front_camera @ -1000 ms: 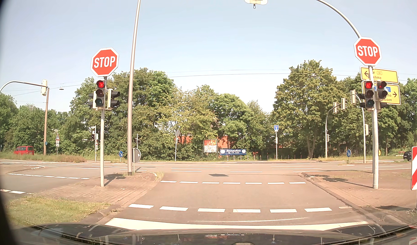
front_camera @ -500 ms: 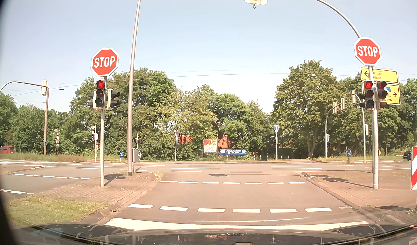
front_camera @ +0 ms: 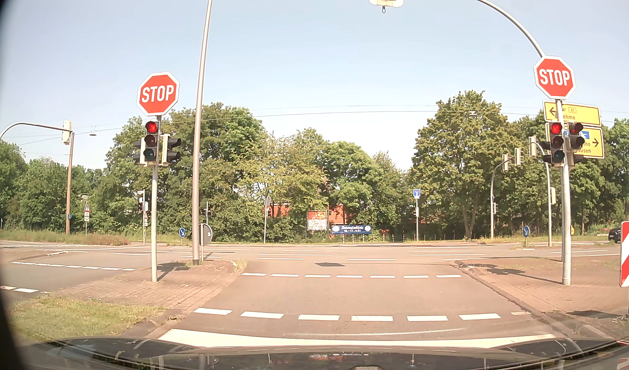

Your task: Follow the waypoints while adhering to traffic rules and regulations

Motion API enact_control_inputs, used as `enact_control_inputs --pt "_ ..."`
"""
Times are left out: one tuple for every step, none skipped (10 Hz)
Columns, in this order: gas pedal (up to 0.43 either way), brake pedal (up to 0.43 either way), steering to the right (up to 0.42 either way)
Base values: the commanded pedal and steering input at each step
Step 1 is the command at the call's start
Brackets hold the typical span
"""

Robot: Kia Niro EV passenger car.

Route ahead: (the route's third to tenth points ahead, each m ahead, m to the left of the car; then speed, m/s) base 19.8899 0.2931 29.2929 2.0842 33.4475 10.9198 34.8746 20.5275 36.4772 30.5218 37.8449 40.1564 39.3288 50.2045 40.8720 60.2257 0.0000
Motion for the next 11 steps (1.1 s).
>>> enact_control_inputs --pt "0.0 0.256 0.001" --pt "0.0 0.262 0.001" --pt "0.0 0.256 0.001" --pt "0.0 0.256 0.001" --pt "0.0 0.256 0.001" --pt "0.0 0.256 0.001" --pt "0.0 0.256 0.001" --pt "0.0 0.256 0.001" --pt "0.0 0.256 0.001" --pt "0.0 0.256 0.001" --pt "0.0 0.256 0.001"
